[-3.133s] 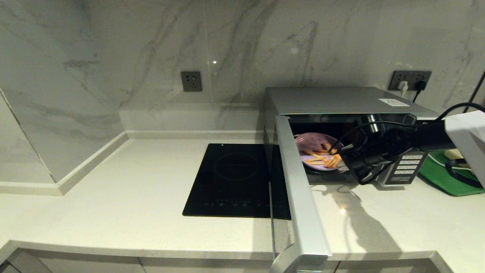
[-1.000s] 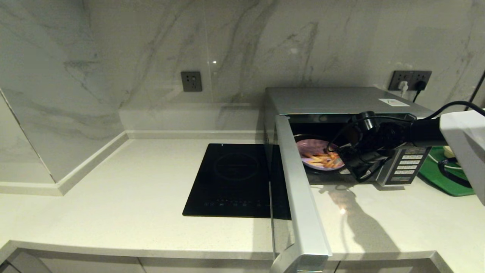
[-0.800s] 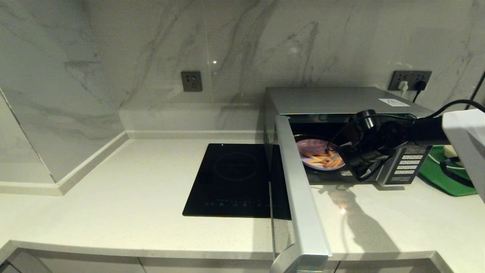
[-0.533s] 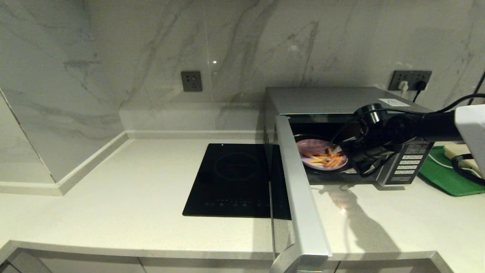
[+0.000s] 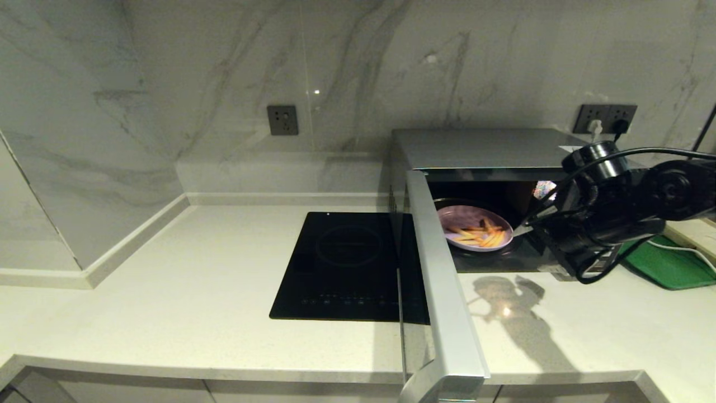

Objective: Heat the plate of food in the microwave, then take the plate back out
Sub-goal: Put the plate in the microwave oven, then close the microwave oven

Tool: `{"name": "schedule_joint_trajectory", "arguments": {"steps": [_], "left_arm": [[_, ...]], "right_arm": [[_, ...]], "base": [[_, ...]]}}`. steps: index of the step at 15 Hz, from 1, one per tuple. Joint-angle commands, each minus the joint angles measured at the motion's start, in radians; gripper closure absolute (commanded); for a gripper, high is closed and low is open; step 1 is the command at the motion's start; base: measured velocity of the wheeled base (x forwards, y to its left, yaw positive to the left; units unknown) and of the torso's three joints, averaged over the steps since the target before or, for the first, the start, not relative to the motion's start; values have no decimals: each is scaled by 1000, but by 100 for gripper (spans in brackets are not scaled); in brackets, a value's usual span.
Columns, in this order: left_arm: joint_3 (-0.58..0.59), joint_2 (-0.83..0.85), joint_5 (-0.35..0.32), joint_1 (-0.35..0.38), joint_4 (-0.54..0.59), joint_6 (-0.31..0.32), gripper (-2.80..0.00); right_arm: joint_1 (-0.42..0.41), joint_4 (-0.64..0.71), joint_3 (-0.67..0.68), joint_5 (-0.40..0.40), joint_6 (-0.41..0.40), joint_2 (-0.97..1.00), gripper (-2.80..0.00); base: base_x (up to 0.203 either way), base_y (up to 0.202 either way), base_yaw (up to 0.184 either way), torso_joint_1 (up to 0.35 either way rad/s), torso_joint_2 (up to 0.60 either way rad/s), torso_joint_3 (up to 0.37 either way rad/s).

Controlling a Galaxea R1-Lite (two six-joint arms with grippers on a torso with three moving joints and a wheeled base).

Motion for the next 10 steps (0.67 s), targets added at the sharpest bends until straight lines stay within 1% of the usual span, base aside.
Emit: {"name": "schedule_joint_trajectory", "arguments": {"steps": [1,4,5,6,8,9,10], "left_arm": [[0,0,1,0,-1,-1,0],[0,0,1,0,-1,-1,0],[0,0,1,0,-1,-1,0],[0,0,1,0,-1,-1,0],[0,0,1,0,-1,-1,0],[0,0,1,0,-1,-1,0],[0,0,1,0,-1,-2,0]], "right_arm": [[8,2,174,5,-12,-239,0],[10,7,363,7,-67,-466,0],[11,25,414,5,-96,-537,0],[11,70,436,5,-125,-602,0],[12,248,420,3,-228,-721,0],[12,331,364,2,-278,-750,0],[12,414,262,2,-336,-762,0]], "base": [[0,0,0,0,0,0],[0,0,0,0,0,0],[0,0,0,0,0,0],[0,0,0,0,0,0],[0,0,0,0,0,0],[0,0,0,0,0,0],[0,0,0,0,0,0]]}}
